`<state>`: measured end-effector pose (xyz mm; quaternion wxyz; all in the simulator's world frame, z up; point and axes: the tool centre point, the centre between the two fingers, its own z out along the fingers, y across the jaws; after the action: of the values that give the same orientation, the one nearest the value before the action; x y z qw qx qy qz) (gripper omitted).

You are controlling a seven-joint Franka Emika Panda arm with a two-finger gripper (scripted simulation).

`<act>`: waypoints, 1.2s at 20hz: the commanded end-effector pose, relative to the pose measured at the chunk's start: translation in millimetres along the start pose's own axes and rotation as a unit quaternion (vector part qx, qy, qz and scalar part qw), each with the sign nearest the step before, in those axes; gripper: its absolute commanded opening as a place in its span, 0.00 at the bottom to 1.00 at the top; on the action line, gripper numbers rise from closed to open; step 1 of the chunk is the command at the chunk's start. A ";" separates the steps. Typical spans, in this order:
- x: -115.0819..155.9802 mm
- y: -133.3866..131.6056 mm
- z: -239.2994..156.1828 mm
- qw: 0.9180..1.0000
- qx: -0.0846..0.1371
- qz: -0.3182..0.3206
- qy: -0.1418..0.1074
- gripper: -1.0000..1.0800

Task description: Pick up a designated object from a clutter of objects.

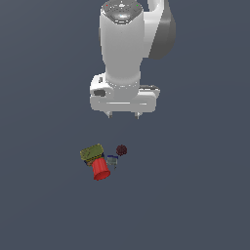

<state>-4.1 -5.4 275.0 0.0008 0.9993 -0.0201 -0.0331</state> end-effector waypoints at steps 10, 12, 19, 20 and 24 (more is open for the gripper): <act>7.5 -0.4 25.6 0.998 0.005 0.068 0.003 0.96; 9.5 -0.4 33.3 0.996 0.006 0.089 0.004 0.96; 16.6 -0.1 67.0 0.984 0.011 0.180 0.008 0.96; 17.5 0.0 72.1 0.981 0.012 0.193 0.009 0.96; 20.3 0.7 92.2 0.969 0.014 0.247 0.011 0.96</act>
<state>9.4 -6.6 189.4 -0.0045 0.9690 -0.2459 -0.0215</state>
